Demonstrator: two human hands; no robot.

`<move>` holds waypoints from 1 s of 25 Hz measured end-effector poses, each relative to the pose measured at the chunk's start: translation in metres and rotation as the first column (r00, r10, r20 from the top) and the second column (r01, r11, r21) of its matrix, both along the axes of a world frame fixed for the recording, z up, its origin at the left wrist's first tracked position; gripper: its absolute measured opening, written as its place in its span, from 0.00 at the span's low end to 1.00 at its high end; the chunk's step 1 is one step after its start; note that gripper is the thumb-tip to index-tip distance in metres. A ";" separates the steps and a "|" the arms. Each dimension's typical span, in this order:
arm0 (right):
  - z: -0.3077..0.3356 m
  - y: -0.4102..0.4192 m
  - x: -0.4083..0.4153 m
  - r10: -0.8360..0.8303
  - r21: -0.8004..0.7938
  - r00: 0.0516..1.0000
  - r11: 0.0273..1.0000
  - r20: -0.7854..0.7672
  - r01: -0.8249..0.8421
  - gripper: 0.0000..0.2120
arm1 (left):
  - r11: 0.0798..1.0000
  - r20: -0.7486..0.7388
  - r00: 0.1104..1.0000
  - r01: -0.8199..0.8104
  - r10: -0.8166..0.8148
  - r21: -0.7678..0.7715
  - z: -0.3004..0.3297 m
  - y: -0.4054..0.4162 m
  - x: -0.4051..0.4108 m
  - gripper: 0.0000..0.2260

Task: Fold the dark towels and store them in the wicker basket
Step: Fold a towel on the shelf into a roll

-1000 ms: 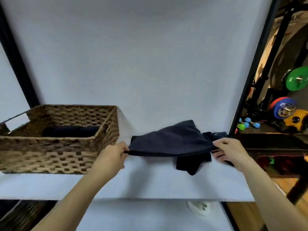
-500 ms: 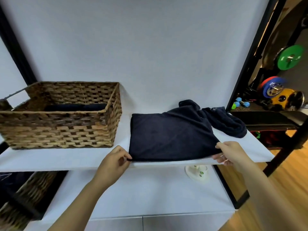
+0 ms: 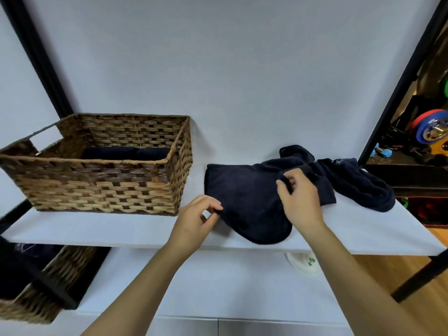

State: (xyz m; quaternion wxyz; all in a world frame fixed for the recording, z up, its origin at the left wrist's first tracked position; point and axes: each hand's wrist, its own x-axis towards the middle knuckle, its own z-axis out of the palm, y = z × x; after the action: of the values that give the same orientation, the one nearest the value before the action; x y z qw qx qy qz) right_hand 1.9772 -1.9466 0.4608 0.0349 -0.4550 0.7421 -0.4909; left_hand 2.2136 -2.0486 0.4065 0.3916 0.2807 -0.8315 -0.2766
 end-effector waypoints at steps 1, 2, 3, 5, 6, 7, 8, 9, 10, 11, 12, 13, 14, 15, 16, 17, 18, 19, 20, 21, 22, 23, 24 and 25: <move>-0.005 -0.008 0.020 0.122 0.038 0.987 0.992 -0.107 -0.118 0.03 | 1.000 -0.011 1.000 0.007 -0.007 -0.013 0.001 0.000 -0.004 0.12; -0.013 -0.016 0.038 0.232 0.087 0.953 0.972 -0.195 -0.218 0.04 | 1.000 -0.032 0.999 0.008 -0.009 -0.013 0.002 -0.001 -0.008 0.12; -0.021 -0.022 0.053 0.310 0.111 0.921 0.950 -0.235 -0.291 0.05 | 1.000 -0.053 0.999 0.004 -0.004 -0.005 0.001 -0.001 -0.012 0.11; -0.034 -0.031 0.065 0.400 0.097 0.891 0.916 -0.213 -0.388 0.06 | 0.999 -0.098 0.995 -0.022 0.026 0.047 0.000 0.000 -0.015 0.09; -0.039 -0.033 0.066 0.420 0.082 0.888 0.908 -0.186 -0.412 0.06 | 0.996 -0.115 0.992 -0.037 0.046 0.080 -0.001 0.001 -0.015 0.08; -0.042 -0.033 0.066 0.426 0.078 0.888 0.905 -0.173 -0.419 0.06 | 0.993 -0.127 0.990 -0.049 0.063 0.111 -0.002 0.001 -0.014 0.08; -0.044 -0.033 0.065 0.429 0.088 0.887 0.903 -0.173 -0.420 0.06 | 0.989 -0.133 0.988 -0.057 0.076 0.140 -0.003 0.001 -0.014 0.09; -0.045 -0.032 0.063 0.436 0.104 0.882 0.900 -0.177 -0.424 0.07 | 0.984 -0.138 0.987 -0.061 0.085 0.168 -0.004 0.001 -0.013 0.09; -0.044 -0.031 0.064 0.446 0.122 0.875 0.894 -0.187 -0.430 0.08 | 0.981 -0.140 0.986 -0.066 0.092 0.184 -0.005 0.001 -0.013 0.10; -0.043 -0.030 0.064 0.457 0.135 0.867 0.889 -0.199 -0.438 0.09 | 0.980 -0.137 0.986 -0.068 0.094 0.187 -0.006 0.001 -0.013 0.11; -0.042 -0.029 0.065 0.465 0.146 0.861 0.885 -0.207 -0.443 0.10 | 0.983 -0.129 0.988 -0.065 0.088 0.171 -0.007 0.000 -0.014 0.13; -0.041 -0.029 0.065 0.467 0.155 0.858 0.883 -0.212 -0.442 0.11 | 0.990 -0.115 0.991 -0.058 0.073 0.128 -0.008 -0.001 -0.014 0.15; -0.040 -0.029 0.064 0.464 0.164 0.861 0.884 -0.209 -0.437 0.11 | 0.997 -0.096 0.994 -0.047 0.052 0.056 -0.009 -0.002 -0.014 0.15; -0.039 -0.029 0.062 0.457 0.168 0.867 0.887 -0.199 -0.429 0.11 | 0.999 -0.073 0.997 -0.035 0.033 -0.022 -0.010 -0.003 -0.015 0.15; -0.037 -0.028 0.061 0.446 0.161 0.877 0.893 -0.177 -0.421 0.10 | 0.996 -0.060 0.998 -0.030 0.025 -0.079 -0.010 -0.003 -0.015 0.14; -0.036 -0.027 0.061 0.429 0.149 0.891 0.901 -0.149 -0.408 0.09 | 0.994 -0.055 0.998 -0.032 0.027 -0.104 -0.009 -0.004 -0.016 0.13; -0.034 -0.024 0.061 0.405 0.147 0.906 0.910 -0.126 -0.386 0.08 | 0.993 -0.056 0.998 -0.040 0.034 -0.110 -0.007 -0.005 -0.015 0.12; -0.032 -0.021 0.061 0.377 0.179 0.917 0.919 -0.129 -0.352 0.08 | 0.993 -0.060 0.997 -0.050 0.043 -0.110 -0.004 -0.006 -0.015 0.12; -0.030 -0.017 0.061 0.352 0.236 0.920 0.922 -0.173 -0.308 0.08 | 0.992 -0.064 0.996 -0.060 0.053 -0.109 -0.001 -0.008 -0.014 0.12; -0.031 -0.013 0.059 0.327 0.296 0.911 0.922 -0.252 -0.249 0.08 | 0.992 -0.068 0.996 -0.068 0.061 -0.106 0.003 -0.009 -0.013 0.12; -0.034 -0.008 0.056 0.296 0.342 0.893 0.923 -0.339 -0.176 0.08 | 0.992 -0.069 0.995 -0.073 0.067 -0.102 0.007 -0.011 -0.011 0.12; -0.036 -0.003 0.051 0.257 0.371 0.875 0.923 -0.410 -0.097 0.08 | 0.992 -0.068 0.995 -0.078 0.071 -0.102 0.011 -0.013 -0.010 0.11; -0.038 0.002 0.046 0.214 0.385 0.864 0.923 -0.456 -0.026 0.09 | 0.991 -0.064 0.995 -0.082 0.076 -0.103 0.014 -0.014 -0.008 0.11; -0.039 0.007 0.040 0.178 0.388 0.858 0.921 -0.481 0.027 0.10 | 0.991 -0.059 0.995 -0.086 0.080 -0.103 0.016 -0.015 -0.006 0.11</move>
State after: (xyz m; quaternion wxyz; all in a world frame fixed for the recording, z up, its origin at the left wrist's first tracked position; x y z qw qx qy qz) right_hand 2.0168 -1.9392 0.4217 -0.0542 -0.5817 0.7870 -0.1981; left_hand 2.2080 -2.0641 0.4225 0.4396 0.2862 -0.8214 -0.2237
